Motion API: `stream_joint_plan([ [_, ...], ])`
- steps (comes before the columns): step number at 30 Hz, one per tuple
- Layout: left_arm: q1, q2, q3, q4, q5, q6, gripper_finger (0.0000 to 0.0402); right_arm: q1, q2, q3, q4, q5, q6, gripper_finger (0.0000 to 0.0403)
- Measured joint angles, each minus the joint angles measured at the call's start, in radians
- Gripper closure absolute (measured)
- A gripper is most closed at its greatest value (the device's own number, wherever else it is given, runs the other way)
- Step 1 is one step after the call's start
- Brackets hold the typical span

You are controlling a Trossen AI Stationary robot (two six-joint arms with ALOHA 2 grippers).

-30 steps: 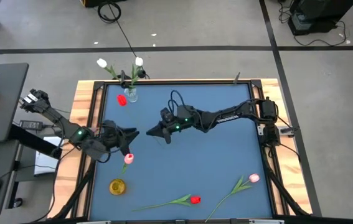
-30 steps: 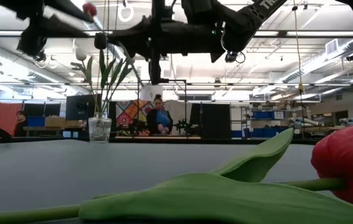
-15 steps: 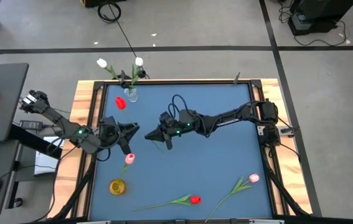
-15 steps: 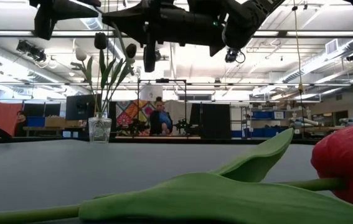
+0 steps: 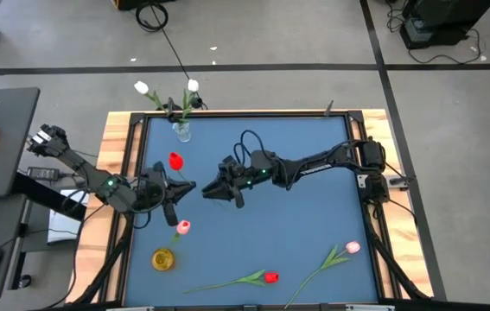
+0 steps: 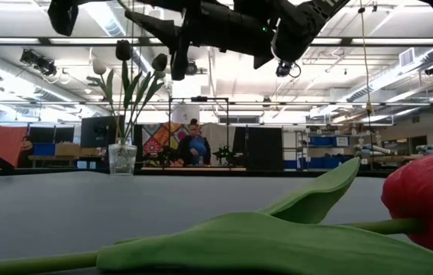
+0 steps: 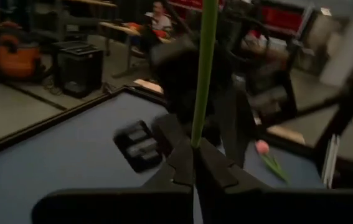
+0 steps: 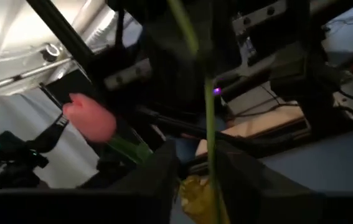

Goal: Sort flowers into vase by color
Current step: Put the top red tulip into the yellow vase

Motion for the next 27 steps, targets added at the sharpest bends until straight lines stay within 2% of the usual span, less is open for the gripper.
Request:
stream_joint_plan([
  [4,-0.005,0.001,0.0,-0.026,0.032,0.089,0.0399,-0.013,-0.004,0.01,0.072,0.028,0.004,0.0235],
  [8,-0.004,0.001,0.0,-0.083,0.062,0.049,0.04,-0.013,-0.004,0.057,0.081,0.036,-0.058,0.0217],
  [11,0.007,0.0,0.0,-0.105,0.085,0.013,0.04,0.005,-0.004,0.12,0.025,0.038,-0.195,0.0219],
  [14,0.03,0.001,0.0,-0.132,0.119,-0.024,0.04,0.023,-0.005,0.2,-0.166,0.032,-0.37,0.0223],
  [17,0.054,0.001,0.0,-0.163,0.148,-0.061,0.0401,0.03,-0.003,0.268,-0.335,0.03,-0.463,0.0227],
  [22,0.065,0.001,0.0,-0.169,0.158,-0.064,0.0401,0.023,-0.003,0.286,-0.405,0.109,-0.477,0.0243],
  [27,0.063,0.0,0.0,-0.168,0.159,-0.065,0.0401,0.02,-0.003,0.286,-0.405,0.111,-0.441,0.0257],
])
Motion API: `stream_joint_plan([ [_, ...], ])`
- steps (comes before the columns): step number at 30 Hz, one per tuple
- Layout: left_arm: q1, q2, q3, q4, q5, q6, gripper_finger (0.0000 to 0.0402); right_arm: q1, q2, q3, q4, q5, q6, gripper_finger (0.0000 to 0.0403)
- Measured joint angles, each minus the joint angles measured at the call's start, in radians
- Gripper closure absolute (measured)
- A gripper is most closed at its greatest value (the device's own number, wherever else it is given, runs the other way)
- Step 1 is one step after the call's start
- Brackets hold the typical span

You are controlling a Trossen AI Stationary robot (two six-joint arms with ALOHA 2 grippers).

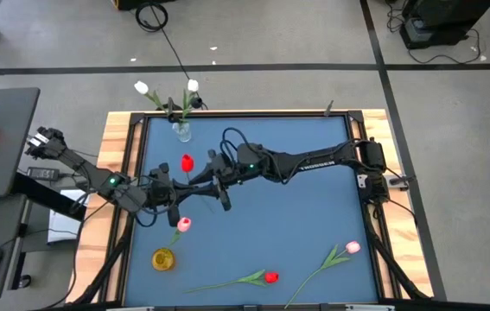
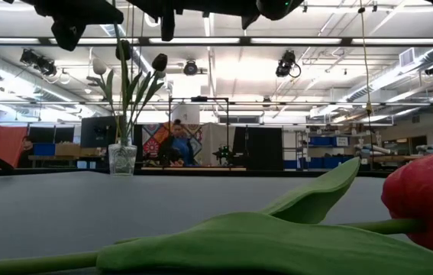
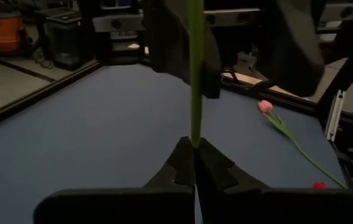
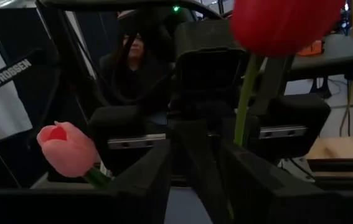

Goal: Sort flowers into vase by color
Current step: Put the top red tulip into the yellow vase

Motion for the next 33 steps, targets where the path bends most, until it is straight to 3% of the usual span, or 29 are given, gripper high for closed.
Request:
stream_joint_plan([
  [18,-0.001,-0.082,0.001,-0.079,-0.008,0.014,0.0393,0.006,-0.023,0.0,-0.001,0.104,-0.024,0.0258],
  [28,0.047,-0.083,0.001,-0.069,0.115,0.049,0.0399,-0.006,0.006,0.0,0.011,0.079,-0.054,0.0261],
  [33,0.068,-0.083,0.001,-0.065,0.159,0.049,0.04,-0.009,0.014,-0.001,0.001,0.044,-0.041,0.0294],
])
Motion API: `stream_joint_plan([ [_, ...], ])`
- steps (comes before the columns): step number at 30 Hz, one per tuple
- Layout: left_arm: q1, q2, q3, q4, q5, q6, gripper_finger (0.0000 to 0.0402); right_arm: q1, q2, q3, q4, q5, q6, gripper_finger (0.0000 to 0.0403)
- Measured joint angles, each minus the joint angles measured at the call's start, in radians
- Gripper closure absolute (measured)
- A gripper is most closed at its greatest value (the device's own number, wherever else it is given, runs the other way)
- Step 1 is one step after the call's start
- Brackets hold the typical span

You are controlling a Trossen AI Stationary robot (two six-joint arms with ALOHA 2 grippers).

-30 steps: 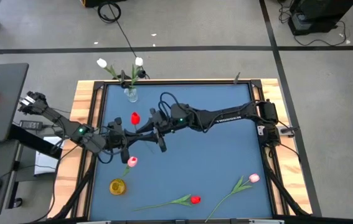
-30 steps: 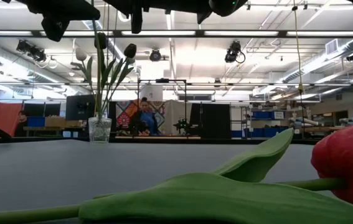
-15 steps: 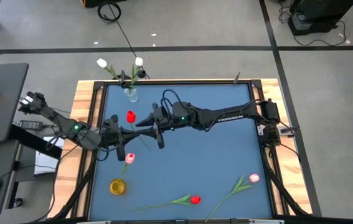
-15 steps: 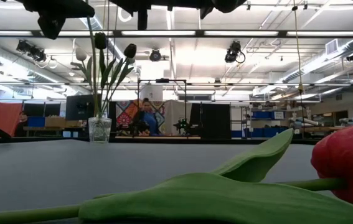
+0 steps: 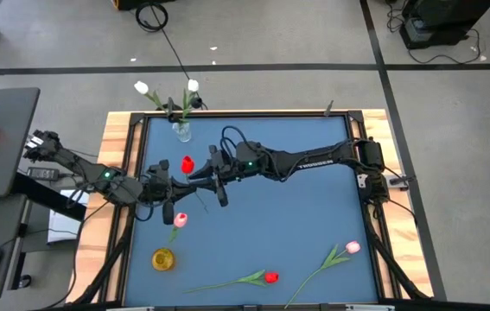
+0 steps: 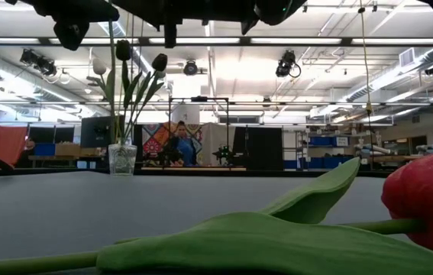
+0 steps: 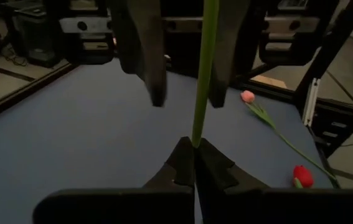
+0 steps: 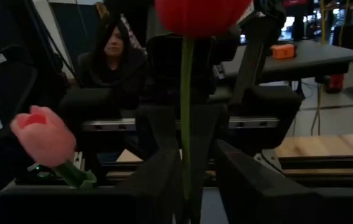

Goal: Sort flowers into vase by color
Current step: Put the top red tulip into the yellow vase

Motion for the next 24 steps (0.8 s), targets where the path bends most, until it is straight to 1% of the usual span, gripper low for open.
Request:
stream_joint_plan([
  [3,0.009,0.0,0.0,0.003,0.024,0.0,0.04,0.0,0.0,0.0,-0.007,-0.018,0.002,0.0333],
  [6,0.02,0.0,0.0,0.005,0.056,0.0,0.04,0.0,0.0,0.0,-0.009,-0.012,0.015,0.0382],
  [7,0.022,0.0,0.0,0.006,0.062,-0.001,0.04,-0.001,0.0,0.0,-0.008,-0.01,0.025,0.039],
  [10,0.029,0.0,0.0,0.003,0.058,-0.009,0.04,-0.003,0.0,0.0,-0.009,0.008,0.066,0.0393],
  [13,0.031,-0.006,0.0,0.004,0.057,-0.026,0.0389,0.001,0.0,0.0,-0.002,0.021,0.07,0.0398],
  [17,0.018,-0.034,0.0,-0.001,0.088,-0.031,0.0363,0.035,0.0,0.048,-0.04,0.075,-0.002,0.0399],
  [21,-0.002,-0.088,0.0,-0.053,0.14,-0.036,0.0345,0.062,-0.002,0.076,-0.039,0.141,-0.059,0.04],
  [24,-0.029,-0.132,0.032,-0.187,0.173,-0.072,0.034,0.07,-0.002,0.081,-0.02,0.187,-0.069,0.0401],
])
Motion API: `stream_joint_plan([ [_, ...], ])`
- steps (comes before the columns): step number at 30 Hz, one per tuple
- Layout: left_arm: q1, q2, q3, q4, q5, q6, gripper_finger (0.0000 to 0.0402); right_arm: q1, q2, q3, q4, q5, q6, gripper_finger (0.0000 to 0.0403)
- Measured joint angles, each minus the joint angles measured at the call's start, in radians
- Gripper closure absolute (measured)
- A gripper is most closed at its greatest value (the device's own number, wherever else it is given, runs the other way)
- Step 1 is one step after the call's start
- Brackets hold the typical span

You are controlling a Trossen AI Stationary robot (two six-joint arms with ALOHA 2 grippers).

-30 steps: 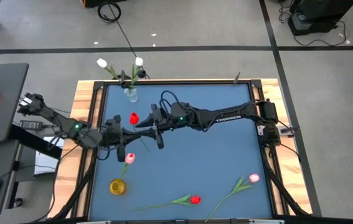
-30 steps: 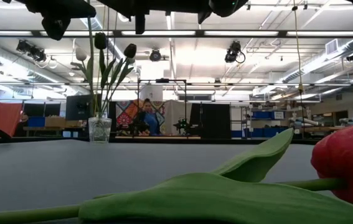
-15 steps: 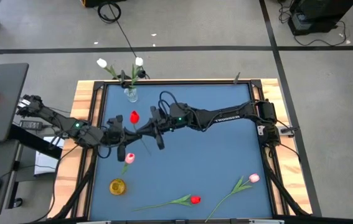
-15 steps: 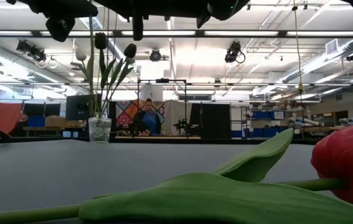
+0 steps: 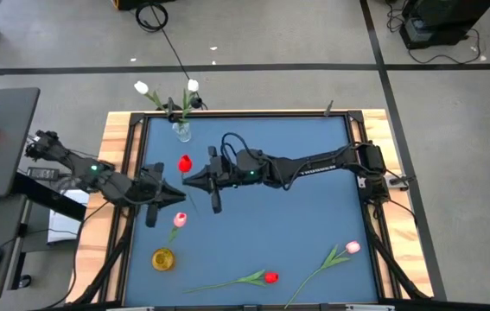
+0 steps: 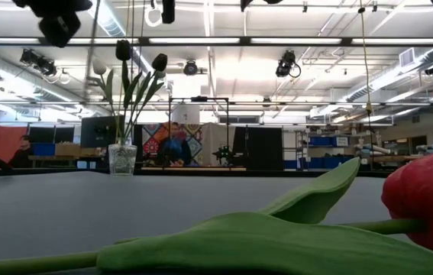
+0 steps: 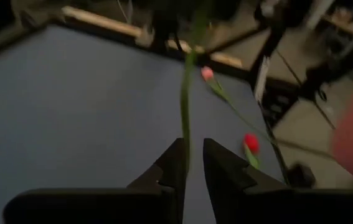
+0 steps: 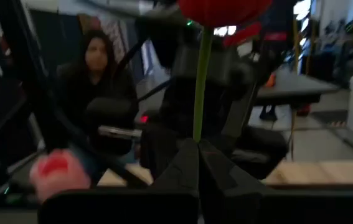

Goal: Sort flowers into vase by color
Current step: Put the top red tulip into the yellow vase

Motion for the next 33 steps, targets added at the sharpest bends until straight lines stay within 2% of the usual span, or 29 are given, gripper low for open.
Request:
stream_joint_plan([
  [4,-0.045,-0.029,0.113,-0.298,0.027,-0.08,0.0339,0.013,0.0,0.002,0.092,0.03,0.0,0.0401],
  [8,-0.069,-0.028,0.241,-0.632,0.033,-0.21,0.034,0.029,0.0,0.019,0.196,-0.136,-0.077,0.0402],
  [11,-0.068,-0.03,0.302,-0.743,0.032,-0.201,0.0346,0.041,-0.002,0.026,0.173,-0.138,-0.13,0.0402],
  [16,-0.052,-0.034,0.335,-0.774,0.03,-0.097,0.0361,0.046,0.003,0.024,0.265,-0.1,-0.156,0.0402],
  [24,-0.037,-0.033,0.335,-0.777,0.03,-0.091,0.0374,0.058,0.136,0.041,0.619,-0.103,-0.066,0.0402],
  [29,-0.037,-0.035,0.335,-0.779,0.03,-0.118,0.0374,0.056,0.299,0.22,0.633,-0.171,0.025,0.0402],
  [33,-0.038,-0.034,0.335,-0.778,0.052,-0.149,0.0374,0.058,0.425,0.388,0.575,-0.215,0.1,0.0402],
])
